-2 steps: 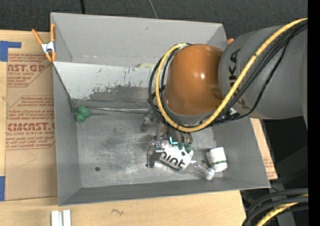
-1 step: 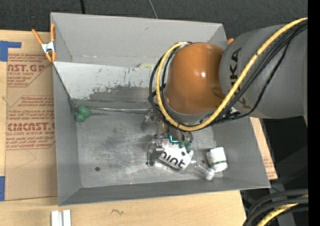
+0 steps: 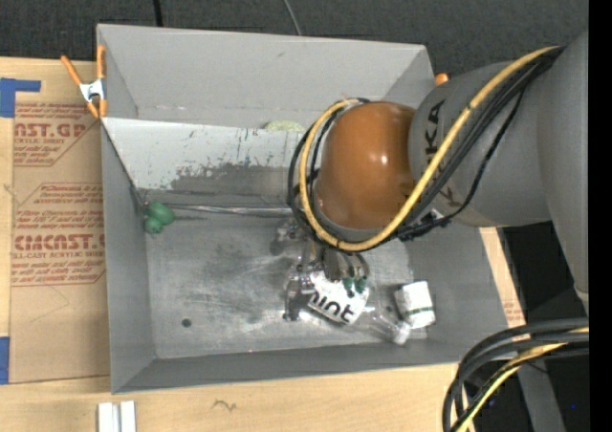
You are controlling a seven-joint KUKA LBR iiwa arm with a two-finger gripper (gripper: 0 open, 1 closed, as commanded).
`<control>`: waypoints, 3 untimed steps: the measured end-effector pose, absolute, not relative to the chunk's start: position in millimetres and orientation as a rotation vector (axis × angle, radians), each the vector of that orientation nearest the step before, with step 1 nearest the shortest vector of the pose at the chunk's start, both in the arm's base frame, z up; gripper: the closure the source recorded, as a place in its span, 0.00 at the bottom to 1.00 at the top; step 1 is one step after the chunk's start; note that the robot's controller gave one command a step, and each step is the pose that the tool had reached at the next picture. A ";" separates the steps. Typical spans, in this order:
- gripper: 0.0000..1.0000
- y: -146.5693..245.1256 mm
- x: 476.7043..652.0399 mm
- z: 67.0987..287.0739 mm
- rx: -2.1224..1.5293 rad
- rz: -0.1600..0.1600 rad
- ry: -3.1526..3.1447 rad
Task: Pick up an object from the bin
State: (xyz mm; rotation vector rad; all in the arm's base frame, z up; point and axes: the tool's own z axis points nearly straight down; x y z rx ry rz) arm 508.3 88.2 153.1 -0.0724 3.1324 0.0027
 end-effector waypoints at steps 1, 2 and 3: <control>0.00 49.1 523.4 113.9 -0.248 0.001 3.132; 0.00 41.0 525.3 108.5 -0.249 0.000 3.131; 0.00 38.6 516.5 123.7 -0.537 0.001 3.096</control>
Offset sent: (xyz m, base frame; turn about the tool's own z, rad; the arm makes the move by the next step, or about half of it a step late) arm -0.0194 -0.0145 -0.0584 -0.1791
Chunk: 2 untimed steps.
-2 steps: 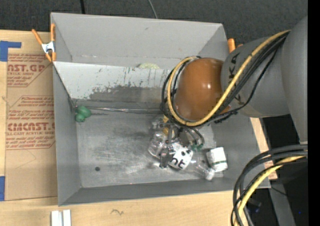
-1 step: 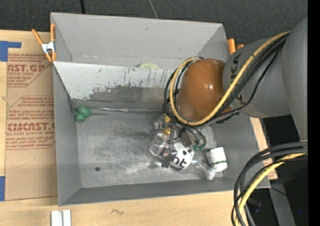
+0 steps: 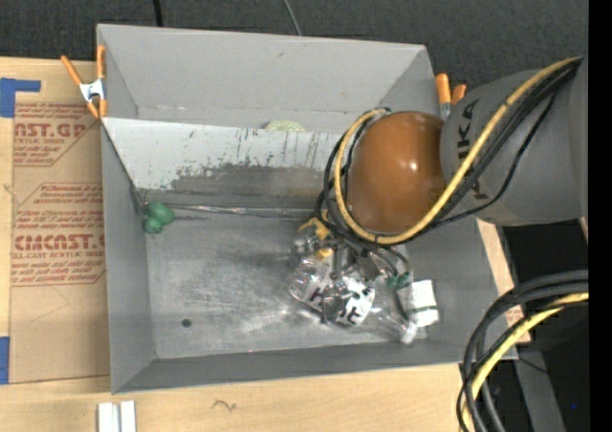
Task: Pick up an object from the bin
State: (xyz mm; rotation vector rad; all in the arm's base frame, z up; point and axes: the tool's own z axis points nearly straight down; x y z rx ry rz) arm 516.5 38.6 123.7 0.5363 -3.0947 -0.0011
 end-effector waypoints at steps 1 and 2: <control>1.00 56.5 514.9 79.2 0.678 -0.003 -3.066; 0.00 56.3 514.9 79.0 0.677 -0.003 -3.067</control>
Offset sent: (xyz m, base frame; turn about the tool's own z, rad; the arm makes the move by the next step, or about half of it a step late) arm 0.0000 0.0000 0.0000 0.0000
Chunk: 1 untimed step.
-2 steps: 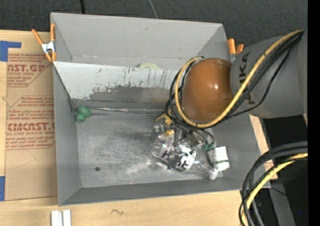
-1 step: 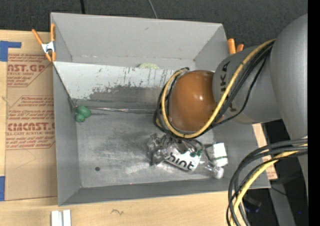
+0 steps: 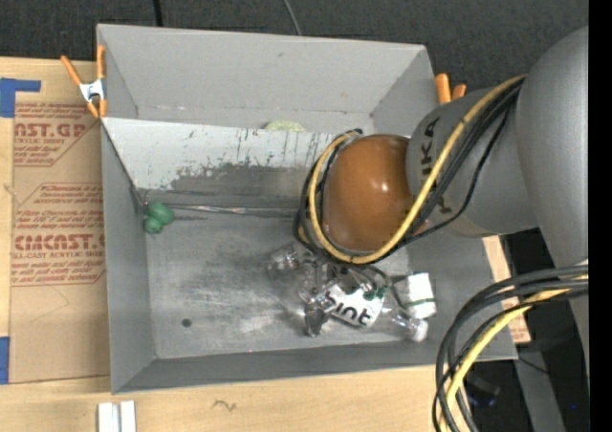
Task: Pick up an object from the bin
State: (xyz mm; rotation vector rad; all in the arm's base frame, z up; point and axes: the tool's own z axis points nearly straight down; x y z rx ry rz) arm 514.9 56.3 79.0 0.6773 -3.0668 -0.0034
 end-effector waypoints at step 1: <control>0.00 56.2 514.9 79.0 0.677 -0.003 -3.067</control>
Offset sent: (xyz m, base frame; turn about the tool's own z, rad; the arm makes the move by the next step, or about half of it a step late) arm -0.0130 0.0307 0.0005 0.2446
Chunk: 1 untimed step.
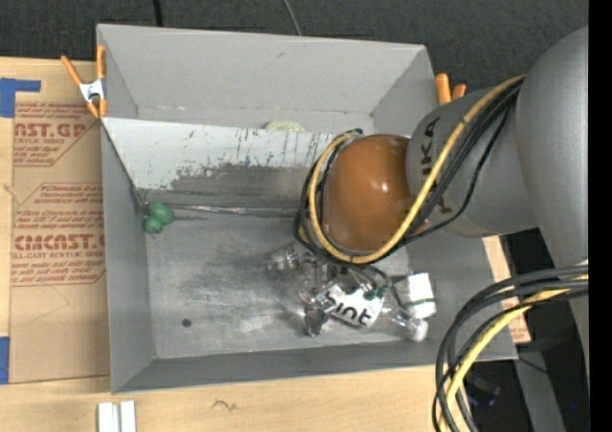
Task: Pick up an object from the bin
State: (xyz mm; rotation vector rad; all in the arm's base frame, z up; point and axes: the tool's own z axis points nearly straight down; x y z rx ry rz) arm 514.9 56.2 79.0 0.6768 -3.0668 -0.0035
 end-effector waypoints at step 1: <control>0.00 63.6 511.3 78.9 0.548 0.000 -3.094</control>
Offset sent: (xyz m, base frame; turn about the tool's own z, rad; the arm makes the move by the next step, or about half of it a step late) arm 0.0064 0.0316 0.0296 0.2837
